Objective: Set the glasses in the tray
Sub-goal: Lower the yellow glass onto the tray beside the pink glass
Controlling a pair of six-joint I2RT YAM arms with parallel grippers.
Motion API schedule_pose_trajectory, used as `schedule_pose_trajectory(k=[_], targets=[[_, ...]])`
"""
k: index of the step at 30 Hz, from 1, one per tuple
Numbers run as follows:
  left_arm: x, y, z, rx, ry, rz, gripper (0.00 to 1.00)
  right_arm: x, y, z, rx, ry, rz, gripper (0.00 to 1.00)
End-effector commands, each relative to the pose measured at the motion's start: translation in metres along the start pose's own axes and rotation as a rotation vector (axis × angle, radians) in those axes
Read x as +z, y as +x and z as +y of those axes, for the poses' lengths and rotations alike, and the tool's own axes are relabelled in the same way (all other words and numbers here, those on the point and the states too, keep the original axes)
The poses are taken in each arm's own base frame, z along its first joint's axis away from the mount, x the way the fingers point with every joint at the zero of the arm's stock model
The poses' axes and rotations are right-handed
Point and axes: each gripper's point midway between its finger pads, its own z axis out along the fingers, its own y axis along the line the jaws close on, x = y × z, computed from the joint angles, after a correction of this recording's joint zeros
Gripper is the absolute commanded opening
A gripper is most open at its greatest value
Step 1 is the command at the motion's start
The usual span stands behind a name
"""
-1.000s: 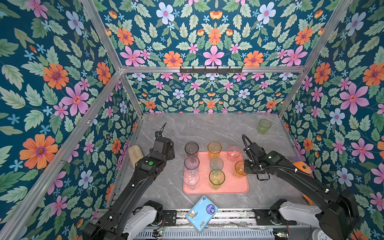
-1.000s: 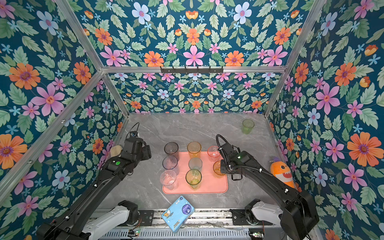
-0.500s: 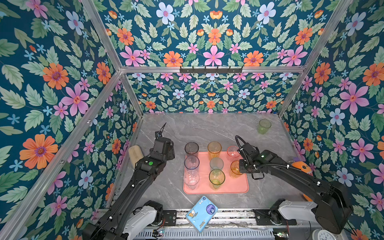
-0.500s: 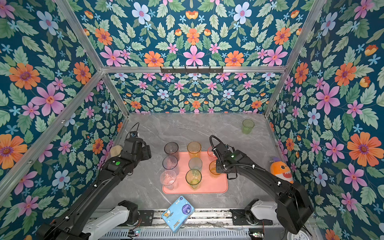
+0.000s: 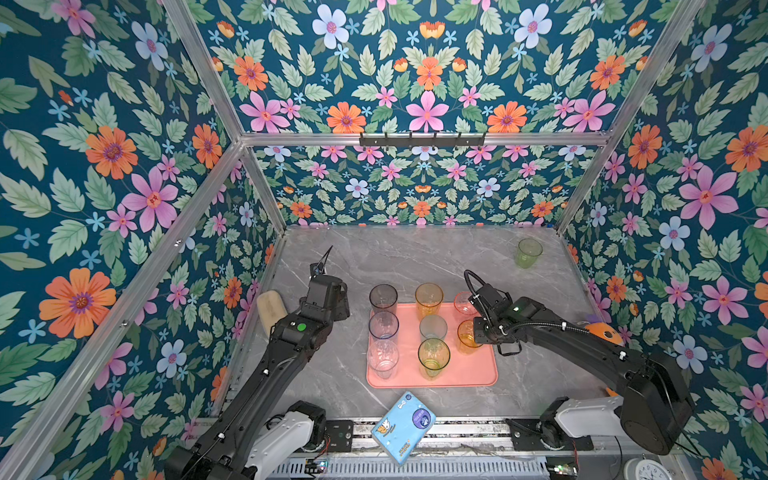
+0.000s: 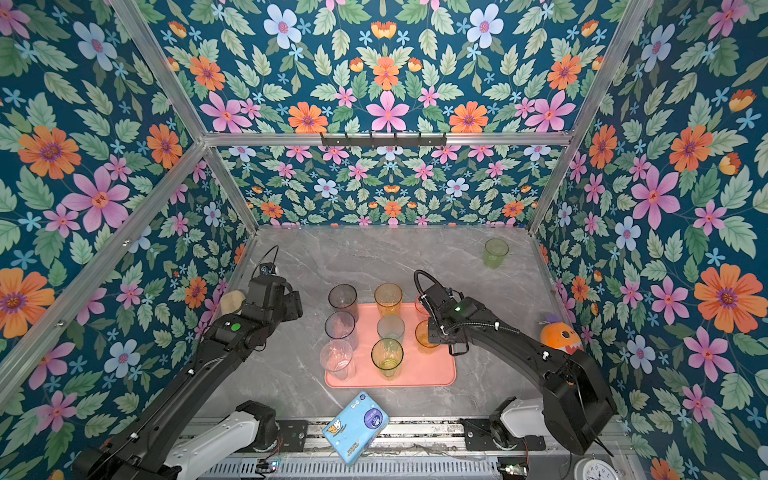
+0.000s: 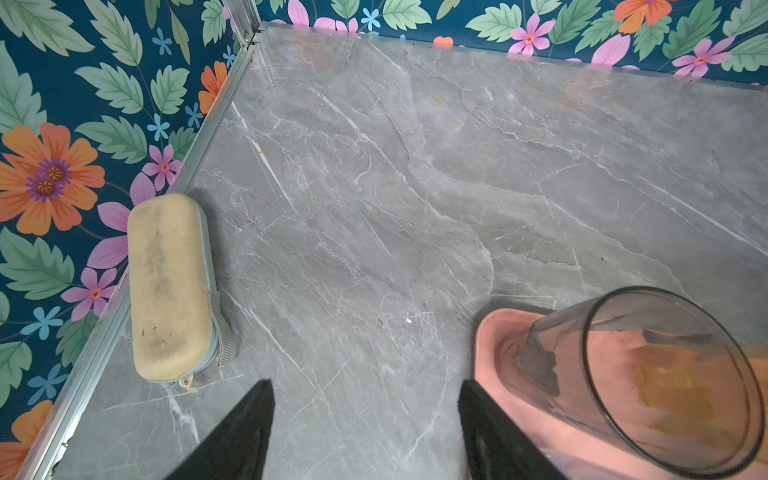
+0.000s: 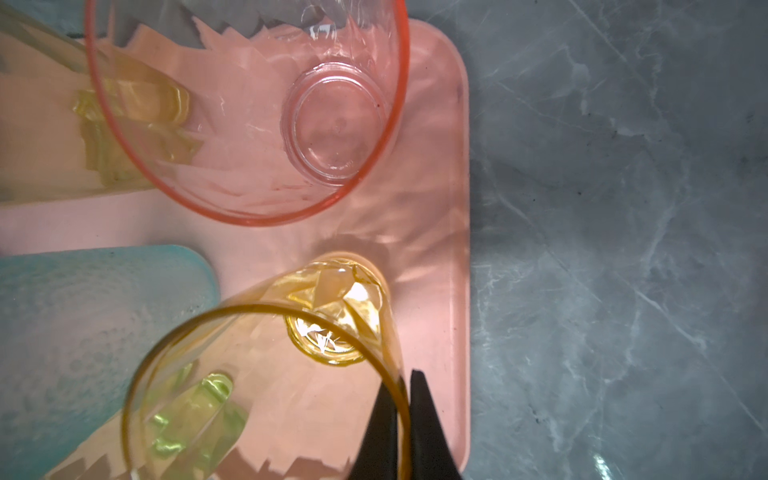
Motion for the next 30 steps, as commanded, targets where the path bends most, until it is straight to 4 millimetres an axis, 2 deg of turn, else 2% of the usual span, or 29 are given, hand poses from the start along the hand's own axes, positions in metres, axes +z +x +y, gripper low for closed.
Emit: schedule_pose_trajectory(k=[1,12,30], targets=[[-0.0011,-0.0026,-0.0008,-0.013,0.007,-0.013,0.73,0.0005,-0.0054,0.0023,0.013,-0.001,-0.016,0.00],[-0.0003,-0.0020,-0.0019,-0.014,0.011,-0.009,0.73,0.0059,-0.0050,0.0024,0.011,0.010,-0.008,0.00],[-0.0006,-0.0017,-0.0008,-0.014,0.006,-0.010,0.73,0.0035,-0.0106,-0.0035,0.011,0.056,-0.024,0.00]])
